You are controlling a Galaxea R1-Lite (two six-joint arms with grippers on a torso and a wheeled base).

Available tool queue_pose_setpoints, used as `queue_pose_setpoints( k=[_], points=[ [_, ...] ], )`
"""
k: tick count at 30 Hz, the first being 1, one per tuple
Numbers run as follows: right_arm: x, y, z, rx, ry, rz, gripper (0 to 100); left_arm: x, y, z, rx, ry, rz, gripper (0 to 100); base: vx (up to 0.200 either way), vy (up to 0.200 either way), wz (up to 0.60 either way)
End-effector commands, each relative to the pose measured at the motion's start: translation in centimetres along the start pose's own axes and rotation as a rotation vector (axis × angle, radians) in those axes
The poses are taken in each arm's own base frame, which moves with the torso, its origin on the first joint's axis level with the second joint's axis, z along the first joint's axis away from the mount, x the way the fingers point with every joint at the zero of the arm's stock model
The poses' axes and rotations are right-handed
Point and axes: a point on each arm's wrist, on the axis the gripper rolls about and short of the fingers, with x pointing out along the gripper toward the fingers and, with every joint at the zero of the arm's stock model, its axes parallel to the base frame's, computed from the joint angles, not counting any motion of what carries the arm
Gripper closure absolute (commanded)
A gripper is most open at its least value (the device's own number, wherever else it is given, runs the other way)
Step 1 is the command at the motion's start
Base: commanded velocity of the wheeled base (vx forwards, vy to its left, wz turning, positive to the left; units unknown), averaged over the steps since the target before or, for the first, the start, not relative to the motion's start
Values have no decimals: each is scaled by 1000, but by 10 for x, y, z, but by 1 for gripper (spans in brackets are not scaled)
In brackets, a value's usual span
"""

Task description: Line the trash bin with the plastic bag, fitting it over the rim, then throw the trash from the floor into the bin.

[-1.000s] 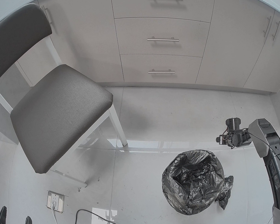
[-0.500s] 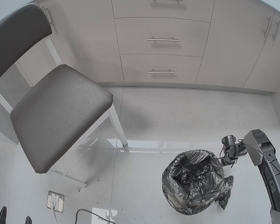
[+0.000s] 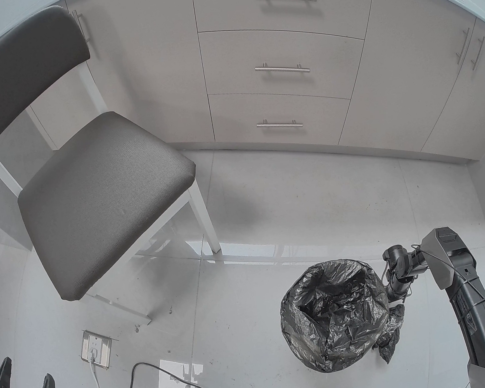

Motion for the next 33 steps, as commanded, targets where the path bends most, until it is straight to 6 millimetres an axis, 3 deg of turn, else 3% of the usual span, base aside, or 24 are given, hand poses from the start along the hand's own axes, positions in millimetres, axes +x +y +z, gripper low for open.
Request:
queue_pose_setpoints(
  k=[1, 33],
  points=[
    [0, 1, -13, -36, 118, 32, 0, 0, 0, -5, -1, 3, 1, 0, 0, 0, 0],
    [-4, 1, -32, -177, 313, 38, 0, 0, 0, -5, -9, 3, 4, 0, 0, 0, 0]
  ],
)
